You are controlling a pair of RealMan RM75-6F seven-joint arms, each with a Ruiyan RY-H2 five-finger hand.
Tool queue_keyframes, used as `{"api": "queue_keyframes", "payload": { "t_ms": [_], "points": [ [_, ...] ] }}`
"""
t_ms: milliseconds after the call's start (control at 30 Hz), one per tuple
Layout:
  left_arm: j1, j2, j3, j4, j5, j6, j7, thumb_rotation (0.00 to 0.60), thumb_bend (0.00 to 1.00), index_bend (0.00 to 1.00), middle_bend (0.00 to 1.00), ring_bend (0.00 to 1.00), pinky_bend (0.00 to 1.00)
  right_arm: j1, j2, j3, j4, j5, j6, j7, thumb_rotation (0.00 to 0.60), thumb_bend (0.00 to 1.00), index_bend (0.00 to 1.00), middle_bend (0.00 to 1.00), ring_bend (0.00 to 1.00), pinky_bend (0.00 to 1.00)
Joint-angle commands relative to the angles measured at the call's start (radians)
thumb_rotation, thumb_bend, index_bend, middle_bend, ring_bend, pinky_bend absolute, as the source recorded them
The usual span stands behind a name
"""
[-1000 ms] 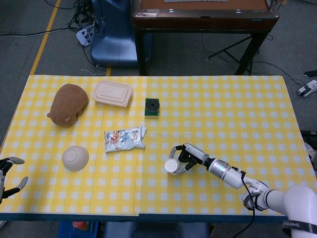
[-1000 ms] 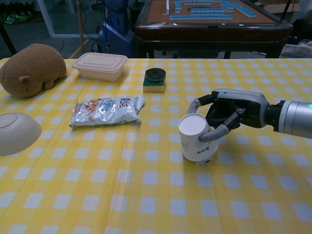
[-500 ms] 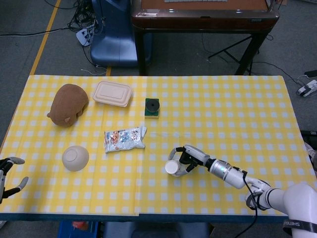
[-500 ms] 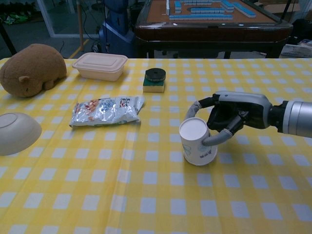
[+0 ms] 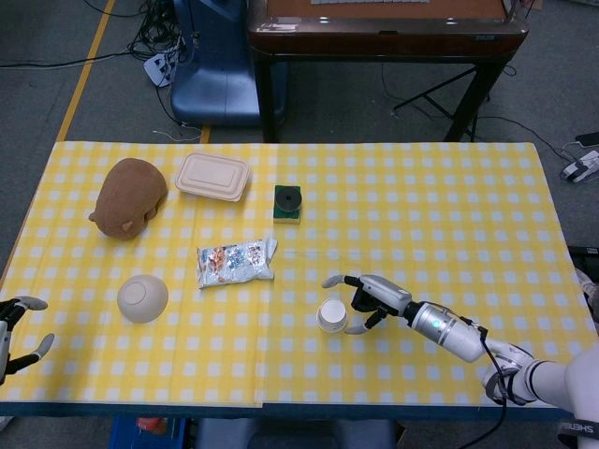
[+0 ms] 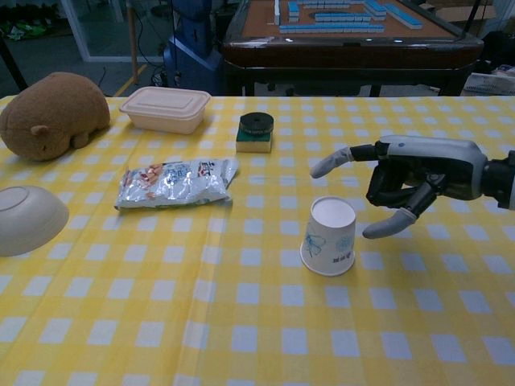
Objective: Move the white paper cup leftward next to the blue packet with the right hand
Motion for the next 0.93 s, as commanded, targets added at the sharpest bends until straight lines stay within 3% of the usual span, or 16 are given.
{"api": "queue_keyframes", "payload": {
  "t_ms": [33,133,233,300,400,600,800,933],
  "points": [
    [-0.001,-0.001,0.001,0.0,0.001,-0.002,0.005,0.6,0.27,0.45,0.36,0.33,0.5,-0.059,0.115,0.012,-0.151,0.057,0.03,-0.291,0.6,0.0,0.19,1.0,1.0,1.0],
    [-0.002,-0.004,0.004,-0.002,0.003,-0.005,0.017,0.6,0.27,0.45,0.36,0.33,0.5,-0.125,0.185,0.033,-0.279,0.143,0.06,-0.62,0.6,0.0,0.23,1.0,0.99,1.0],
    [-0.005,-0.009,0.006,-0.002,0.004,-0.01,0.032,0.6,0.27,0.45,0.36,0.33,0.5,-0.203,0.238,0.05,-0.406,0.248,0.122,-0.96,0.6,0.0,0.28,0.91,0.9,1.0],
    [-0.008,-0.014,0.008,-0.002,0.004,-0.015,0.044,0.6,0.27,0.45,0.36,0.33,0.5,-0.255,0.263,0.053,-0.481,0.303,0.178,-1.132,0.6,0.0,0.29,0.83,0.84,0.99],
    [-0.012,-0.023,0.009,0.002,0.008,-0.02,0.06,0.6,0.27,0.45,0.36,0.33,0.5,-0.32,0.297,0.044,-0.556,0.335,0.248,-1.253,0.6,0.0,0.29,0.7,0.7,0.88],
    [-0.025,-0.054,0.016,0.022,0.036,-0.025,0.088,0.6,0.27,0.45,0.36,0.33,0.5,-0.455,0.335,0.023,-0.582,0.312,0.411,-1.319,0.6,0.0,0.29,0.52,0.49,0.69],
    [-0.043,-0.092,0.027,0.051,0.058,-0.048,0.124,0.6,0.27,0.45,0.36,0.33,0.5,-0.594,0.33,0.015,-0.51,0.246,0.573,-1.228,0.6,0.0,0.29,0.49,0.46,0.63],
    [-0.05,-0.116,0.03,0.073,0.078,-0.043,0.128,0.6,0.27,0.46,0.36,0.33,0.5,-0.652,0.324,0.013,-0.453,0.221,0.619,-1.15,0.6,0.0,0.29,0.49,0.46,0.63]
  ]
}}
